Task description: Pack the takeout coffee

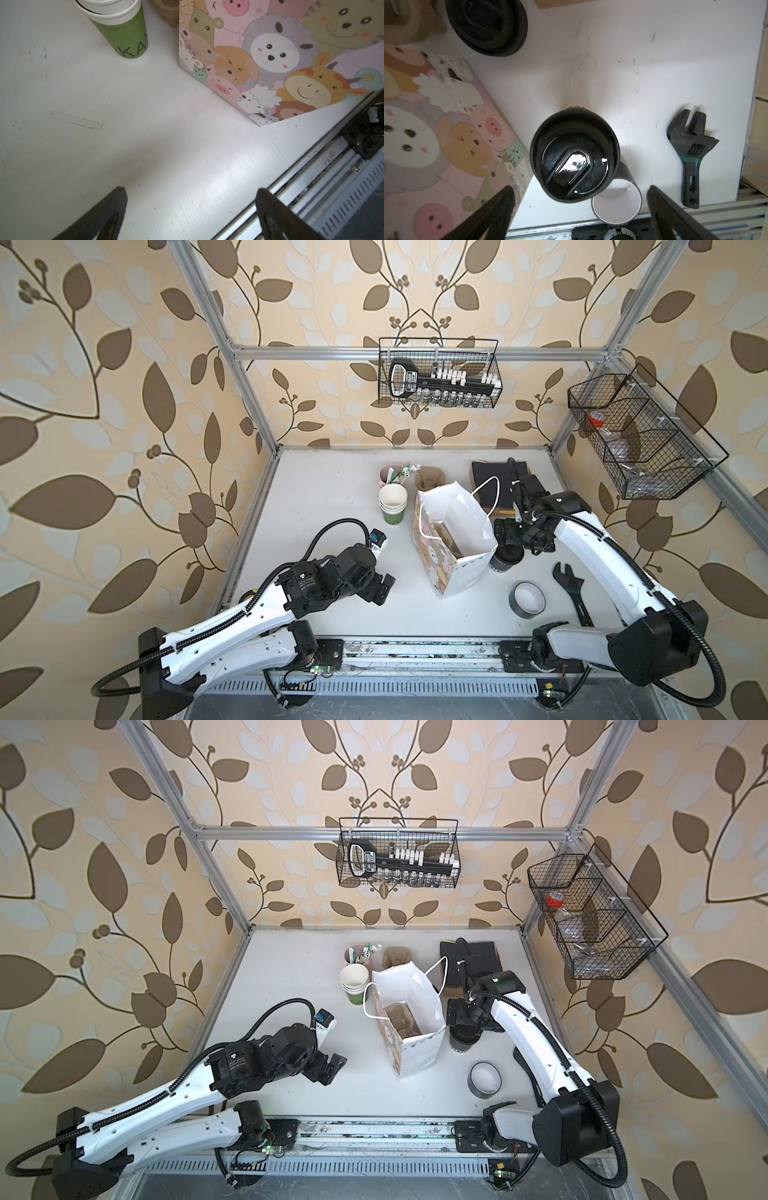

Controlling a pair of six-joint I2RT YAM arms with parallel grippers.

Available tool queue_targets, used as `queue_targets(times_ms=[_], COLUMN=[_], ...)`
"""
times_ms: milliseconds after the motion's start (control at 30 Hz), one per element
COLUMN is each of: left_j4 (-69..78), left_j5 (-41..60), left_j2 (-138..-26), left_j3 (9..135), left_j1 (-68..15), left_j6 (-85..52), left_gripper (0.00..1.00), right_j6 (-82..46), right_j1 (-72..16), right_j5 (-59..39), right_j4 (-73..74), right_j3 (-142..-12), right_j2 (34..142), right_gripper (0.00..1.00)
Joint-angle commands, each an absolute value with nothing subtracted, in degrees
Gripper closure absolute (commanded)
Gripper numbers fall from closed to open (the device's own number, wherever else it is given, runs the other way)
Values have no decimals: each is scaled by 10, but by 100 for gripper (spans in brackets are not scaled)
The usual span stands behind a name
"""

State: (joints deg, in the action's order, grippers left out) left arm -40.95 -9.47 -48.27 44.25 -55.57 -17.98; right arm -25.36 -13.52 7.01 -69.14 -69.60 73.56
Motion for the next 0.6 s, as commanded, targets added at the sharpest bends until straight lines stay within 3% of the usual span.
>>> queue_targets(times_ms=[0, 200, 300, 467, 567], left_j4=[-417, -417, -417, -421, -421], left_j5=[-110, -114, -114, -116, -118], left_j2=[-479, -478, -480, -484, -484], left_j3=[459, 459, 461, 464, 464], left_j1=[-562, -562, -562, -562, -562], left_j6=[-177, -180, -181, -186, -189], left_gripper=[1, 1, 1, 1, 1], right_j6=[-289, -270, -265, -260, -258], right_j1=[-124, -96, -58, -93, -96], right_j5=[56, -5, -98, -19, 9], right_j4=[-745, -776, -728, -748, -748], right_j3=[-733, -736, -692, -707, -709], right_j2=[718, 730, 679, 708, 723], right_gripper=[0, 0, 0, 1, 8])
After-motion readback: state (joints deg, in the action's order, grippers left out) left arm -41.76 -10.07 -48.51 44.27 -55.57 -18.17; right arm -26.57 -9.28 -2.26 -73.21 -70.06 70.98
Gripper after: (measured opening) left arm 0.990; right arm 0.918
